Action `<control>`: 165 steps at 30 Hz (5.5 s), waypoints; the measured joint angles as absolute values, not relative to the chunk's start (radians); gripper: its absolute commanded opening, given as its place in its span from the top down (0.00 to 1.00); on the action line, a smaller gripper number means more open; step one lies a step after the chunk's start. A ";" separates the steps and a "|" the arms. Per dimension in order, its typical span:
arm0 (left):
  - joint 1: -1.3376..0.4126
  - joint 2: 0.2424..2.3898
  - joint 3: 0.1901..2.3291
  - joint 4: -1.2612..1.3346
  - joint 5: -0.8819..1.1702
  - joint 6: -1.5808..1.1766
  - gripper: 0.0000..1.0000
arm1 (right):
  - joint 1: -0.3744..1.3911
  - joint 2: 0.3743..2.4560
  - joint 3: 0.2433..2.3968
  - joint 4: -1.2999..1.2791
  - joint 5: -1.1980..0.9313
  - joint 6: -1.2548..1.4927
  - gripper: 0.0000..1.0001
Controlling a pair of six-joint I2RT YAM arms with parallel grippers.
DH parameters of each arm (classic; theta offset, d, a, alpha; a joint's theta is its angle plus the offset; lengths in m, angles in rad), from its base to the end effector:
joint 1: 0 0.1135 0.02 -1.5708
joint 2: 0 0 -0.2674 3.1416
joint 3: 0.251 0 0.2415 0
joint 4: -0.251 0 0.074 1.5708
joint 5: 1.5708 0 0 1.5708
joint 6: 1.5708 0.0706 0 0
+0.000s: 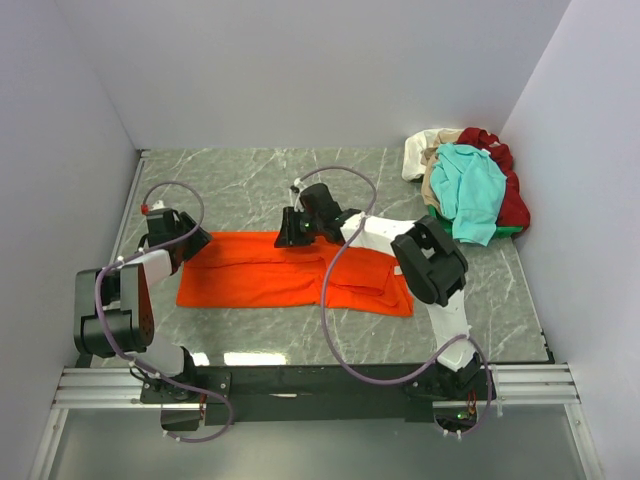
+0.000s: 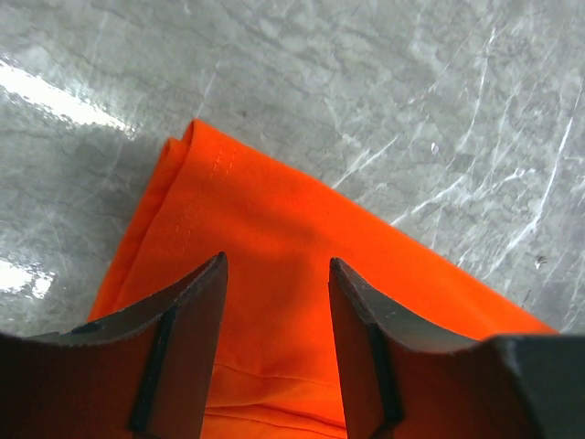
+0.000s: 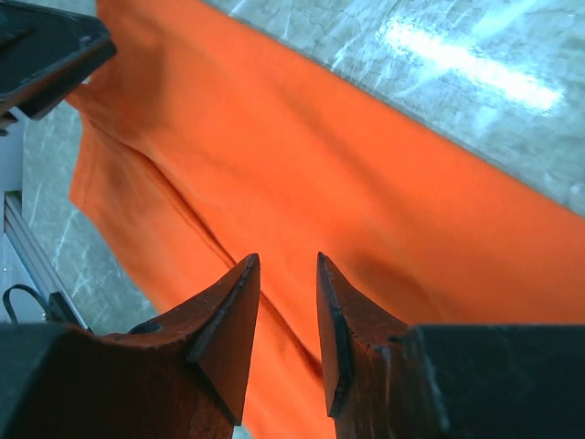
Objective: Fold and stack the t-shirts
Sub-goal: Fold the tshirt
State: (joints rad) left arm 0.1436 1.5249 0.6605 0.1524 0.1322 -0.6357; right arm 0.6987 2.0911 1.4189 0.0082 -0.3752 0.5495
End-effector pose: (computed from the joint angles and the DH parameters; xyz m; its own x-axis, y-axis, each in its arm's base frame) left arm 0.3123 0.0358 0.1475 -0.4947 -0.6662 -0.5580 -0.4186 0.7454 -0.5188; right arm 0.3534 0.3307 0.1607 -0.8304 -0.0629 -0.5537 -0.4524 0.6563 0.6039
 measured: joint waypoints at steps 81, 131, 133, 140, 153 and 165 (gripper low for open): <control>-0.177 1.568 0.650 0.200 0.081 -0.705 0.46 | 0.404 1.689 0.904 -0.179 -0.133 0.539 0.60; -0.483 1.234 0.461 -0.072 -0.227 -0.848 0.47 | 0.262 2.000 1.349 -0.373 -0.215 0.447 0.63; -0.513 1.228 0.456 -0.075 -0.233 -0.870 0.47 | 0.261 2.043 1.414 -0.400 -0.212 0.445 0.63; -0.707 1.159 0.388 -0.053 -0.268 -1.033 0.47 | 0.258 2.209 1.694 -0.530 -0.174 0.419 0.63; -1.201 1.078 0.337 -0.099 -0.364 -1.372 0.46 | 0.233 2.462 2.140 -0.703 -0.206 0.373 0.63; -1.378 1.197 0.534 -0.358 -0.470 -1.490 0.47 | 0.228 2.331 1.961 -0.656 -0.212 0.336 0.63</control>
State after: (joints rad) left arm -1.3777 1.1973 0.5343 -0.3584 -0.4702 -1.4902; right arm 0.2276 2.3306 1.9610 -0.6563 -0.2115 0.3355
